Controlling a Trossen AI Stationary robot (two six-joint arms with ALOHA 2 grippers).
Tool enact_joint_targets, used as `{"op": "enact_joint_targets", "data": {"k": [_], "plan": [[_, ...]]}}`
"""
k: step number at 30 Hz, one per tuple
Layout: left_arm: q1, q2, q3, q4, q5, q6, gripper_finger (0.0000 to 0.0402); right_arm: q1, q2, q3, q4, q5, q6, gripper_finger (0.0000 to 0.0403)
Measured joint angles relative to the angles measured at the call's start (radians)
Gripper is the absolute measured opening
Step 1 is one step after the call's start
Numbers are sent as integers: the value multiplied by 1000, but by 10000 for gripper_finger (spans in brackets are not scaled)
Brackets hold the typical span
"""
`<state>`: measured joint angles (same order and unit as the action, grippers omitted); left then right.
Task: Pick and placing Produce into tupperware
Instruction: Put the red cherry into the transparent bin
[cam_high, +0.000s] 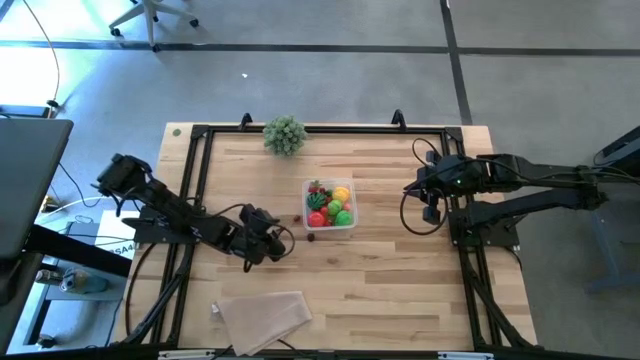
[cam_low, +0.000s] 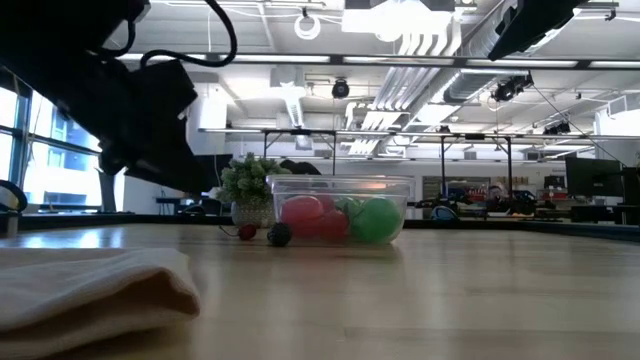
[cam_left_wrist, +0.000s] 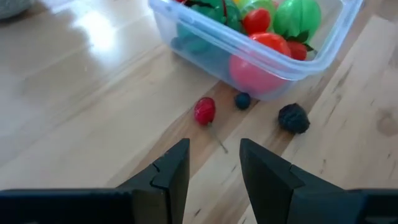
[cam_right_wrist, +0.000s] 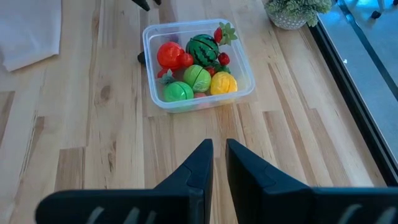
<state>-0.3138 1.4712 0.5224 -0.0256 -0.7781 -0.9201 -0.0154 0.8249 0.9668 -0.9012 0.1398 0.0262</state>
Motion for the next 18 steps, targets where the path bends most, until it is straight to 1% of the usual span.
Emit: {"op": "enact_joint_targets", "data": {"k": [3,7,12,16,18], "plan": [[22,6,0,7,19,41,131,0,0,0,0,0,0,34],[104,6,0,45,133,135,131,0,0,0,0,0,0,34],[187,6,0,104,247,327,131,0,0,0,0,0,0,34],[264,6,0,105,390,429,131,0,0,0,0,0,0,34],[300,6,-8,122,442,486,131,0,0,0,0,0,0,34]]}}
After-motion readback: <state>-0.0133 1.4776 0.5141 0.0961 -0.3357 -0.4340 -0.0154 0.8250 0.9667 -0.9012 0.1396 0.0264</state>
